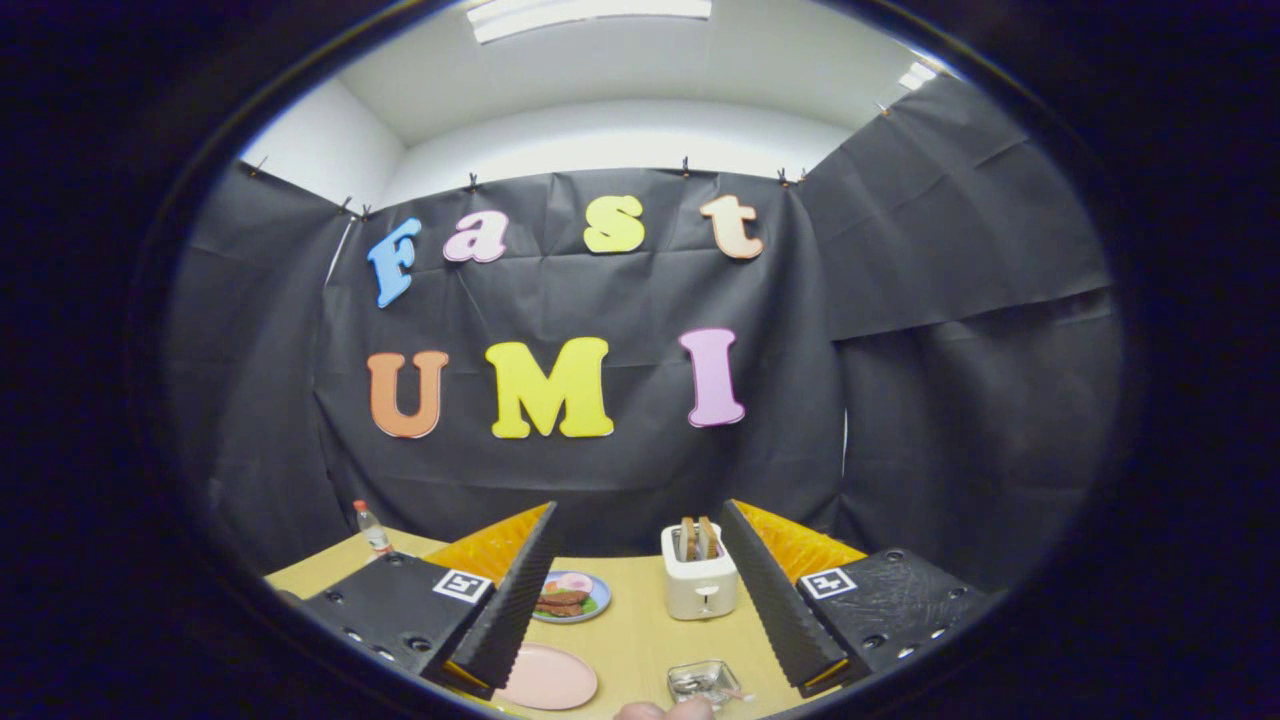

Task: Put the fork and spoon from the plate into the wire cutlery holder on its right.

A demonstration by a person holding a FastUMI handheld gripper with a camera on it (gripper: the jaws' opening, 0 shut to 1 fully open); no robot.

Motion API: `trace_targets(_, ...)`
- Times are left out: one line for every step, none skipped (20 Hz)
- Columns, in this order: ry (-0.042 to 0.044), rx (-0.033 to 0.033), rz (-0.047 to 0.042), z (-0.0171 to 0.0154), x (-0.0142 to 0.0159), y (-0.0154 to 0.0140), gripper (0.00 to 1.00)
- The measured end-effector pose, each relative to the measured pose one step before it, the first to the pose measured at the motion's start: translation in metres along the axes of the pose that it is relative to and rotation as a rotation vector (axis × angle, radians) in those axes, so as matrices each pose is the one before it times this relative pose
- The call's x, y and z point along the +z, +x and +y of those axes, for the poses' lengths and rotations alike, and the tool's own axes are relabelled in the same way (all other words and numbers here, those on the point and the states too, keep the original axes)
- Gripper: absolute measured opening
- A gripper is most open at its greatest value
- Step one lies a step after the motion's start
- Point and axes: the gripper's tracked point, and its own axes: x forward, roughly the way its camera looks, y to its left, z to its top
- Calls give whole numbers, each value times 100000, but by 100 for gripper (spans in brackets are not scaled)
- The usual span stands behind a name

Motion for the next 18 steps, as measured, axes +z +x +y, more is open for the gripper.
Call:
trace_targets(-608, -213, -510, -8, 204, -3, 96)
trace_targets(-497, -47, -640, -6, 192, -62, 96)
trace_targets(-346, 253, -555, 204, 212, -27, 96)
trace_targets(-531, 294, -279, 226, 3, 7, 96)
trace_targets(-256, -35, -240, 18, 78, 82, 96)
trace_targets(-227, 316, -74, 92, 85, 27, 96)
trace_targets(-175, 155, 44, 97, 42, 2, 96)
trace_targets(-160, 128, -181, -20, 144, 76, 96)
trace_targets(-85, -145, -188, -54, 140, -14, 96)
trace_targets(-8, -146, -13, -35, -7, 136, 96)
trace_targets(282, -198, 75, -82, 19, 76, 96)
trace_targets(348, -64, -60, 31, -39, 40, 96)
trace_targets(125, -95, 89, -54, -20, 9, 96)
trace_targets(113, -231, -106, -142, 36, 69, 96)
trace_targets(200, -49, 30, -3, 59, 7, 96)
trace_targets(67, -42, 170, 51, -152, 68, 96)
trace_targets(88, 19, 10, -5, 95, 19, 96)
trace_targets(78, 88, -211, 104, 40, -8, 96)
